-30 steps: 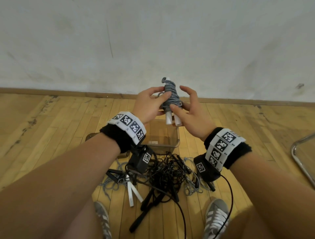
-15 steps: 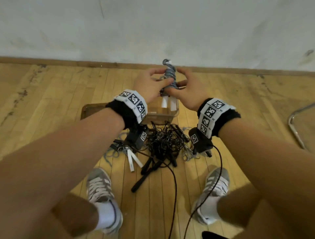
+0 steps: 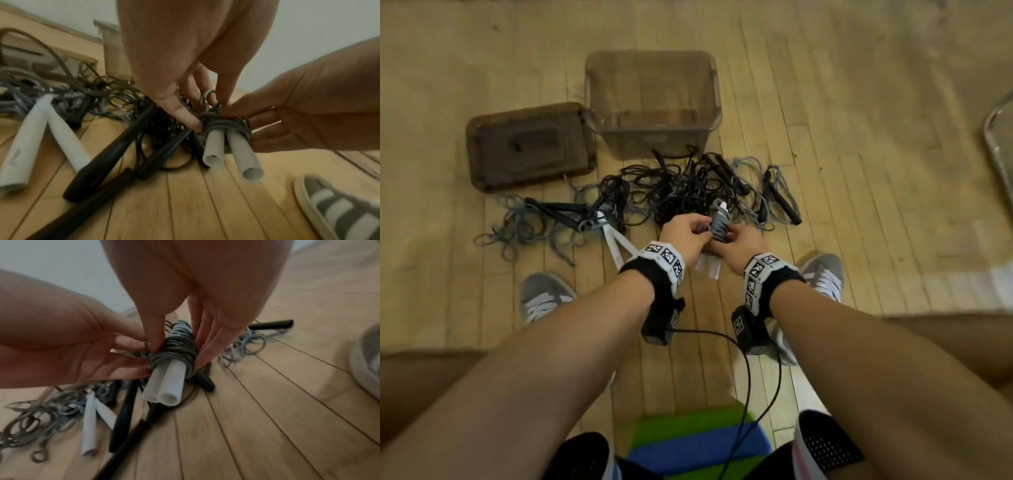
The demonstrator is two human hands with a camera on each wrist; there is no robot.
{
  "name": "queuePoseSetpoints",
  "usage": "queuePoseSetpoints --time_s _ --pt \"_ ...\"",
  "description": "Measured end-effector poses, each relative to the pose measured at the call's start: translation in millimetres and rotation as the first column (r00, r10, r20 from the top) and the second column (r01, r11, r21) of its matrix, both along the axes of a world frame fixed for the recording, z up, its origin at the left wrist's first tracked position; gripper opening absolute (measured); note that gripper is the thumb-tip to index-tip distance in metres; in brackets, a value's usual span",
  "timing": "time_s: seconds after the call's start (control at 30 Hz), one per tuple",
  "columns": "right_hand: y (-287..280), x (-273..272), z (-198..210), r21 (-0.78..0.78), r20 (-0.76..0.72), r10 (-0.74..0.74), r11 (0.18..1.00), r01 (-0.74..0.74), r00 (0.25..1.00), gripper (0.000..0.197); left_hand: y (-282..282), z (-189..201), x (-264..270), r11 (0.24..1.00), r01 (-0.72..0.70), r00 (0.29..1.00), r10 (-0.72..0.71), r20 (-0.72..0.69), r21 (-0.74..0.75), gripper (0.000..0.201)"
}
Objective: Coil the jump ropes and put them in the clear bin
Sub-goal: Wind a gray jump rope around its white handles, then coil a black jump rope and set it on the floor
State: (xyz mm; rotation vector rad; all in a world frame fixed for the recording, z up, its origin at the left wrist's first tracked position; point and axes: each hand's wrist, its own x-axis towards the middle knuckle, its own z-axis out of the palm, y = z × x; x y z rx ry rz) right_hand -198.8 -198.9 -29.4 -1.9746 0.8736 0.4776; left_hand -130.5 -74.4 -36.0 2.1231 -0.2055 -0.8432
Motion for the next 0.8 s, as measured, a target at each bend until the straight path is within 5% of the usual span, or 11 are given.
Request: queuePoseSetpoints --time_s 0.33,0.47,0.6,0.7,0.8 --pt "-13 -43 -40 0.02 -0.264 -0.101 0.994 0.11 0.959 0.029 -22 -44 -35 0.933 0.34 0.934 -0.321 -0.157 0.115 0.037" --pt "-20 -49 -49 0.037 -0.3 -0.055 0.997 0.069 0.953 0.057 -19 -46 -36 0.893 0.428 0.895 -0.399 -0.199 0.136 0.034" --pt "-30 -38 -35 -0.01 -0.301 -0.039 0.999 0.038 0.953 0.051 -9 -38 -22 0.943 0.264 0.965 -0.258 -0.055 0.205 0.031" --pt "-29 -23 -30 -0.181 -0.1 -0.121 0.978 0.102 0.988 0.038 2 -31 -5 0.972 0.018 0.994 -0.042 0.101 0.233 0.022" --pt "-18 -5 -34 -0.163 0.031 -0.107 0.98 0.11 0.994 0.027 8 -30 6 0.965 -0.093 0.987 0.056 0.151 0.246 0.026"
